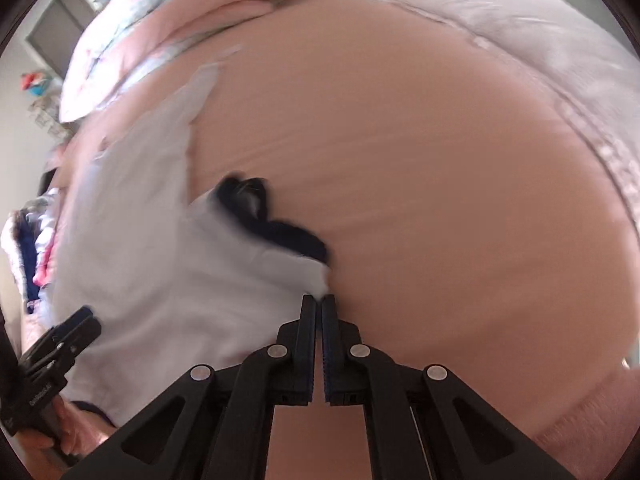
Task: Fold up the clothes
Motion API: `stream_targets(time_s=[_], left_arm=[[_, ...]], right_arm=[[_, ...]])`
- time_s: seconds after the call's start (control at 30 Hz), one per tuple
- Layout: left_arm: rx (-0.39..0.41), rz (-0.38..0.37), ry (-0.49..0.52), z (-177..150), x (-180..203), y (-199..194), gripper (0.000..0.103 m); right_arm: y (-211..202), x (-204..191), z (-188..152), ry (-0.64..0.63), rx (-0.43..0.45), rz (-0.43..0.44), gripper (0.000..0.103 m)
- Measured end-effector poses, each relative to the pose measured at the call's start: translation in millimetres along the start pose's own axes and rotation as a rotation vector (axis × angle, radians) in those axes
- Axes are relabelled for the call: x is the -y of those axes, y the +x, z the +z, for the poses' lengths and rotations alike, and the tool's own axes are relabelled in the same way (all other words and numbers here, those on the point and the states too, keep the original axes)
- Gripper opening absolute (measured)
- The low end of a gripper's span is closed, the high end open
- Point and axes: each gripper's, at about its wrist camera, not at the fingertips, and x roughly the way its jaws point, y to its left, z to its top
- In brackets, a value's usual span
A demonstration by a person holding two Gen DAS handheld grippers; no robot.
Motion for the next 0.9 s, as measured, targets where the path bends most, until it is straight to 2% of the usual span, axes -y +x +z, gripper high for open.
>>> stream_targets(time_s=[0.07,0.27,0.4,0.5,0.53,0.57,0.67,0.73,0.9], left_arm=[[-0.005,0.001,-0.004,-2,-5,-3,0.049],[0.009,0.012,-0.003,-3,-26,-26,0.049],[-0.012,0.006,0.08,-2,-26,-30,0.049],[-0.049,0.038,0.06,-11,-40,-31,0.049],[-0.061,0.049,0.05,-14,-45,-31,0.049],[-0.074,0.061,0.039,-18,-50,-31,0.049],[-0.113,0.095,0.009,-28,-66,-32,0.049],[-0.139,0.101,-0.018,-47,-79,-34,0.048],[-0.131,0.092,-0.025,-81,-82,-57,0.049]], right_arm=[[-11,-6,-1,0.031,0.046,0.026,0.001],[-6,-77,-29,-0.097,0.02,0.147,0.002],[-2,-125,-49,-0.185,0.0,0.228,0.002],[7,-159,-51,-0.285,-0.022,0.197,0.002],[14,-168,-52,-0.3,-0.032,0.135,0.002],[17,-170,-54,-0.29,-0.043,0.109,0.002],[30,-160,-66,-0.235,-0.099,0.097,0.002],[39,-152,-79,-0.222,-0.126,0.067,0.002],[28,-147,-98,-0.266,-0.178,-0.007,0.001]])
